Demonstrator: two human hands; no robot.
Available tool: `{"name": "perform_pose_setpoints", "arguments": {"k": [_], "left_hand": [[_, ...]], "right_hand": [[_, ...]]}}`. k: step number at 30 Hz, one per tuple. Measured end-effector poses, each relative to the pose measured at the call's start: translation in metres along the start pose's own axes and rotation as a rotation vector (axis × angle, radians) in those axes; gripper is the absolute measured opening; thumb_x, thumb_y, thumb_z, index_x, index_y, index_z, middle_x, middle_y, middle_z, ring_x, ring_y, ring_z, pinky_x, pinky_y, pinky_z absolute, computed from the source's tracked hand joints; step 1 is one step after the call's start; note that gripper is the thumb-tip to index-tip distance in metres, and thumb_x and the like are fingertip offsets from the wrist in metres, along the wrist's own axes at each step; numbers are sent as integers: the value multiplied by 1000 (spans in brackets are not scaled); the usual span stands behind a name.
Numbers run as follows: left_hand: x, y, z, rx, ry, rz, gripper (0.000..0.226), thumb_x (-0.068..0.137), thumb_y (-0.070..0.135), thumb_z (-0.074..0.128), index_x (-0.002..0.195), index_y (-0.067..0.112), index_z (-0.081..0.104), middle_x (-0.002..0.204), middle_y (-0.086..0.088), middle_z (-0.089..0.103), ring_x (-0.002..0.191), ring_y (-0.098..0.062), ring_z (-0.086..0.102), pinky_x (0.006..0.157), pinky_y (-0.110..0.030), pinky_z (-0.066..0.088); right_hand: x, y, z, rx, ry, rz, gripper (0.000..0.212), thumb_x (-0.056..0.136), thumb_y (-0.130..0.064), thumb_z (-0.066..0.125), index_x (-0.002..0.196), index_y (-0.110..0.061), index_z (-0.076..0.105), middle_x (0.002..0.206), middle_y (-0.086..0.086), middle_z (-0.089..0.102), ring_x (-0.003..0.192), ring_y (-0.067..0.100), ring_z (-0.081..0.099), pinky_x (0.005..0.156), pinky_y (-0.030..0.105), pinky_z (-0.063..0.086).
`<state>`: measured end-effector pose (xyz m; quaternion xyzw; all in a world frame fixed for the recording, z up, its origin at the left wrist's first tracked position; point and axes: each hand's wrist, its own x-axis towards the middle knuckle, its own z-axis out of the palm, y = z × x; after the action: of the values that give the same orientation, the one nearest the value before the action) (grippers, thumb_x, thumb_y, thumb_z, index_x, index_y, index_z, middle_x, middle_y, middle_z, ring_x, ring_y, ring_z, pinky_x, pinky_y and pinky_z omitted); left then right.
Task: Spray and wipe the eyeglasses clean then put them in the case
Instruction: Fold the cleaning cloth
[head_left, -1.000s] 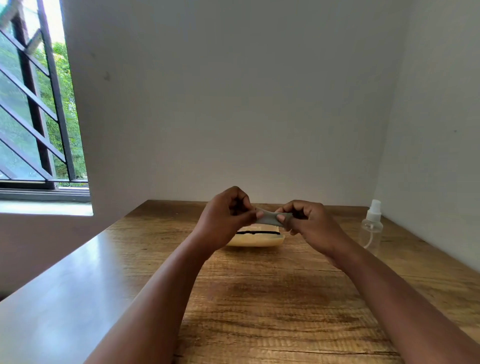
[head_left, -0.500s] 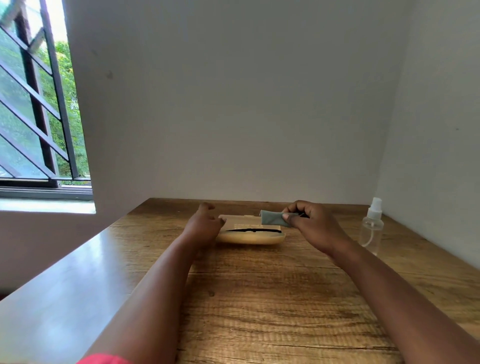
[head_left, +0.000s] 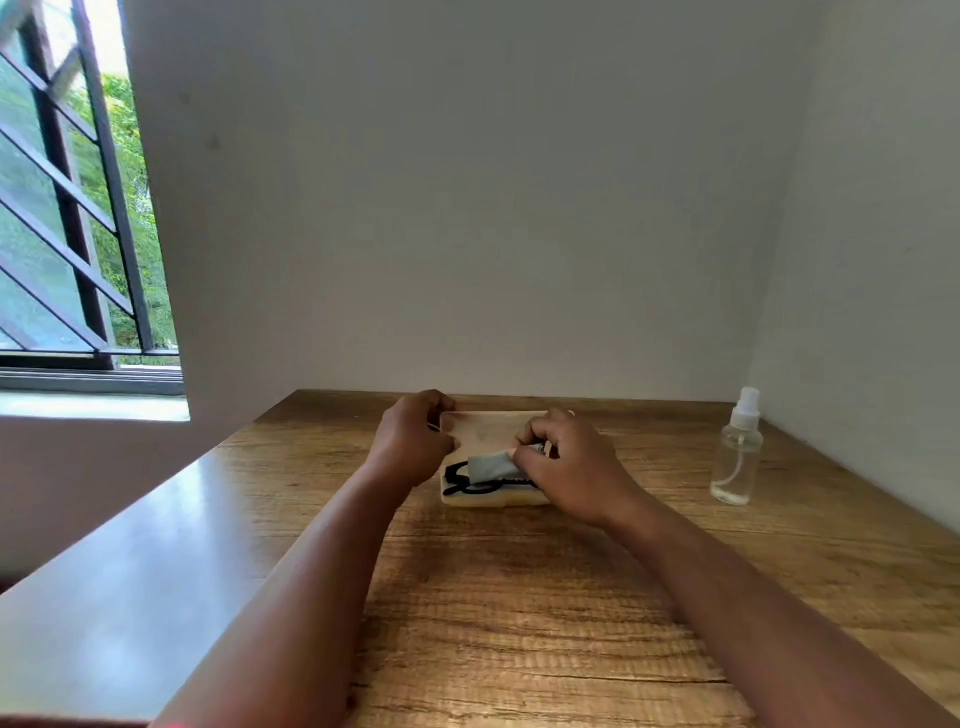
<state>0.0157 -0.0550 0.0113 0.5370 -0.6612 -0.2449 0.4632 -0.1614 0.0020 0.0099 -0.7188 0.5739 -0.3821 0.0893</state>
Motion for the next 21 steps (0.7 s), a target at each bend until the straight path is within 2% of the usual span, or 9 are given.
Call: {"name": "perform_pose_setpoints", "arguments": {"k": [2, 5, 9, 12, 15, 18, 21], "left_hand": [[-2, 2, 0, 34, 3, 20, 31, 77, -5, 72, 98, 18, 66, 90, 3, 67, 82, -13, 62, 67, -21, 47], [-3, 3, -1, 49, -3, 24, 32, 78, -4, 72, 102, 17, 67, 95, 2, 67, 89, -15, 62, 80, -29, 52], [-3, 3, -1, 44, -8, 28, 33, 79, -5, 71, 104, 16, 66, 96, 1, 67, 91, -15, 62, 85, -33, 52], [-3, 2, -1, 52, -11, 34, 33, 79, -5, 70, 106, 15, 66, 98, 0, 66, 92, -16, 62, 83, -31, 51], [-2, 1, 0, 79, -15, 51, 34, 80, -4, 70, 108, 14, 66, 103, -2, 66, 95, -18, 62, 88, -35, 53], [-2, 0, 1, 95, -1, 77, 34, 81, -5, 69, 109, 13, 65, 103, -1, 65, 95, -18, 63, 89, -37, 53], [-2, 0, 2, 115, 4, 96, 34, 81, -5, 69, 109, 14, 65, 103, -1, 65, 94, -17, 62, 85, -31, 52]], "right_hand": [[1, 2, 2, -48, -5, 17, 13, 88, -36, 61, 76, -30, 61, 94, -10, 55, 94, 15, 52, 93, 41, 36], [0, 6, 0, -154, 24, 36, 8, 88, -38, 62, 87, -30, 62, 99, -9, 54, 98, 13, 50, 86, 35, 24], [1, 9, -4, -256, 98, 3, 22, 83, -35, 67, 103, -31, 59, 105, -9, 46, 102, 10, 46, 88, 34, 31], [1, 9, -7, -186, 167, -185, 17, 80, -22, 72, 95, -29, 64, 97, -8, 47, 96, 9, 46, 84, 28, 38], [1, 10, -9, -78, -14, -285, 14, 81, -22, 76, 90, -30, 69, 94, -11, 55, 90, 4, 50, 74, 17, 39], [2, 14, -5, -161, -144, -360, 14, 81, -34, 75, 94, -31, 72, 97, -16, 60, 94, 4, 55, 81, 28, 47], [3, 14, -9, -161, -52, -378, 27, 78, -40, 76, 103, -33, 68, 110, -15, 59, 106, 9, 54, 94, 40, 46]]}}
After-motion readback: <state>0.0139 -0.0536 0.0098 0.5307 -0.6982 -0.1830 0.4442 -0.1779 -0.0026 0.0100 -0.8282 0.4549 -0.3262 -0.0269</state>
